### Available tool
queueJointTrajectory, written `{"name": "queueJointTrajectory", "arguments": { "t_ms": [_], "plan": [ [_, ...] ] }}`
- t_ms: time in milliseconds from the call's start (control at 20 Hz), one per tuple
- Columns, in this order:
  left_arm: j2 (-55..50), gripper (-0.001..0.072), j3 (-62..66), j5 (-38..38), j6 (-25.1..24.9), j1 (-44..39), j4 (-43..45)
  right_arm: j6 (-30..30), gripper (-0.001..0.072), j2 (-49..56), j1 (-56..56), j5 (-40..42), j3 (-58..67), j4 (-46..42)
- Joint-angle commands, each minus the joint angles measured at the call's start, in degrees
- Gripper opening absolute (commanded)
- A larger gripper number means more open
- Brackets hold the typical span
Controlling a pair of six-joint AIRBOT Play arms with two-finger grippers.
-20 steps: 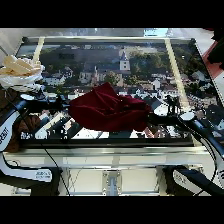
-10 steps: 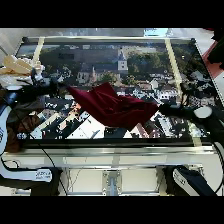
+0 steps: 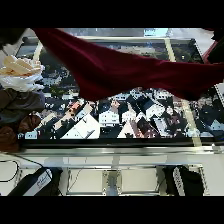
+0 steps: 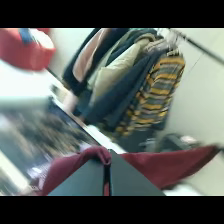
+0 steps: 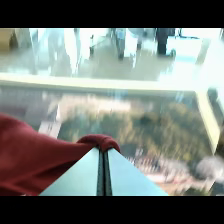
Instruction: Fold the shirts.
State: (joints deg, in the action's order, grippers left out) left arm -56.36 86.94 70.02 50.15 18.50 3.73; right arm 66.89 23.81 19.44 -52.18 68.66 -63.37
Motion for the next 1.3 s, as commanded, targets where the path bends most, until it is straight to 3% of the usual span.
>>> {"name": "queueJointTrajectory", "arguments": {
  "t_ms": [0, 150, 250, 400, 500, 600, 700, 850, 950, 1050, 1200, 1250],
  "plan": [
    [12.87, 0.0009, 2.49, -5.49, 3.82, 0.07, 14.32, 0.15, 0.002, -2.58, 0.57, 2.08, 6.12, 0.2],
    [15.06, 0.0009, 2.21, -4.59, 15.69, 0.04, 33.51, 0.15, 0.0019, 1.7, 0.57, 1.57, 4.42, 4.0],
    [13.25, 0.0009, -1.05, -3.61, 19.91, -0.04, 41.44, -1.16, 0.002, 7.8, 0.55, -0.85, 1.01, 9.86],
    [8.59, 0.0009, -11.15, -4.33, 20.98, -0.2, 42.8, -4.61, 0.002, 18.27, 0.44, -1.03, -7.04, 14.99],
    [4.02, 0.0009, -19.04, -11.06, 21.0, -2.67, 46.05, -5.73, 0.002, 25.73, 0.44, 1.62, -12.76, 15.67],
    [-2.29, 0.0009, -24.37, -21.59, 22.84, -7.08, 50.56, -5.88, 0.002, 33.24, -0.26, 7.8, -17.9, 18.36],
    [-10.03, 0.0009, -25.2, -32.65, 25.38, -11.72, 51.67, -10.51, 0.002, 40.41, -4.11, 17.16, -20.98, 24.72],
    [-18.67, 0.0009, -25.09, -56.5, 32.87, -18.34, 51.56, -24.81, 0.002, 47.95, -14.4, 40.39, -21.44, 38.58],
    [-22.73, 0.0009, -25.0, -68.72, 34.69, -21.18, 51.36, -30.71, 0.0019, 51.04, -20.59, 57.48, -20.79, 41.68],
    [-26.8, 0.0009, -23.54, -70.71, 35.82, -21.42, 51.12, -30.73, 0.002, 54.6, -22.93, 63.19, -18.38, 37.59],
    [-31.69, 0.0024, -20.9, -70.66, 36.02, -21.42, 50.95, -30.16, 0.0052, 59.87, -23.28, 63.47, -13.62, 32.52],
    [-32.0, 0.0245, -20.13, -70.79, 36.2, -21.42, 49.99, -28.83, 0.0189, 60.7, -23.15, 63.63, -12.24, 32.48]
  ]
}}
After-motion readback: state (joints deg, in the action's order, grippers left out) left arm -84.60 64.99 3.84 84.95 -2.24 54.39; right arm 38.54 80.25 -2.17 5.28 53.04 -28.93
